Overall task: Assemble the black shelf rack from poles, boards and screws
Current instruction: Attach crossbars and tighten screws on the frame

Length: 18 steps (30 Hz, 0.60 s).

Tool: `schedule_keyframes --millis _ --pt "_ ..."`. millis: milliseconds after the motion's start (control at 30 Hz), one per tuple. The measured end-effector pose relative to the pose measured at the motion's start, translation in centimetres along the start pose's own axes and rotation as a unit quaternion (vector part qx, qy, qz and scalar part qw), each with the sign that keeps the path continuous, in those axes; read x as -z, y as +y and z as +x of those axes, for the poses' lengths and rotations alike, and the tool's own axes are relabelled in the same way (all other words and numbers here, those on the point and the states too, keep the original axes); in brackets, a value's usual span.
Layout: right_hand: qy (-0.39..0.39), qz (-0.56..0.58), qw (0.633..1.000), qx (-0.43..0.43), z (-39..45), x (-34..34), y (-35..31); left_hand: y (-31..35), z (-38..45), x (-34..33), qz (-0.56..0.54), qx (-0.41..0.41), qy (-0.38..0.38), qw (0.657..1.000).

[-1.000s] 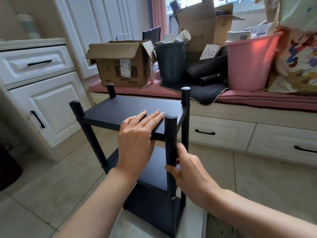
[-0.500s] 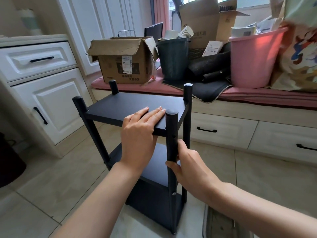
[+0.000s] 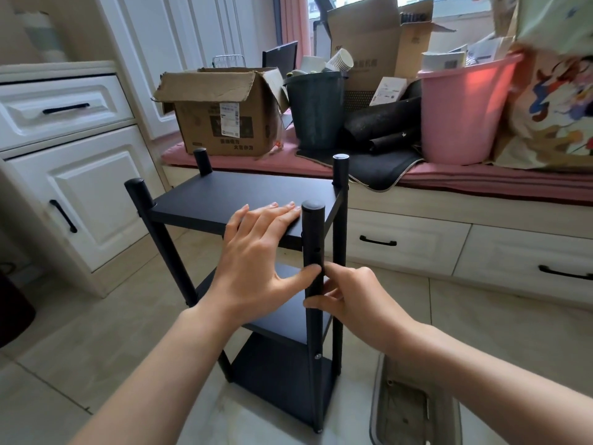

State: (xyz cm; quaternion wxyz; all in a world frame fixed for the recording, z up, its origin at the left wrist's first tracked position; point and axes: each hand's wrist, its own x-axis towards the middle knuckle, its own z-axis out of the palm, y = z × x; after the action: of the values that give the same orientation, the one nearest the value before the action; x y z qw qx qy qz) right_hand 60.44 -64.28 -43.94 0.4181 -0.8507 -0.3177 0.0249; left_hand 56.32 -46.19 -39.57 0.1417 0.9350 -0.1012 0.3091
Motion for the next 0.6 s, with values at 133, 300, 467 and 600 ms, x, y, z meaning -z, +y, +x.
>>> schedule_keyframes --millis 133,300,467,600 --pt "0.024 -0.016 0.999 -0.018 0.4 0.1 0.2 0.3 0.4 -0.7 0.018 0.007 0.011 1.000" --pt "0.064 -0.010 0.997 -0.045 1.1 0.9 1.2 0.6 1.5 -2.1 0.031 0.015 0.026 0.999" --pt "0.050 0.028 0.996 -0.065 2.1 1.8 3.0 1.3 2.8 -3.8 0.034 0.022 0.049 0.998" --pt "0.014 0.029 0.996 -0.079 2.1 3.1 5.7 1.7 3.7 -4.9 0.036 0.023 0.066 0.997"
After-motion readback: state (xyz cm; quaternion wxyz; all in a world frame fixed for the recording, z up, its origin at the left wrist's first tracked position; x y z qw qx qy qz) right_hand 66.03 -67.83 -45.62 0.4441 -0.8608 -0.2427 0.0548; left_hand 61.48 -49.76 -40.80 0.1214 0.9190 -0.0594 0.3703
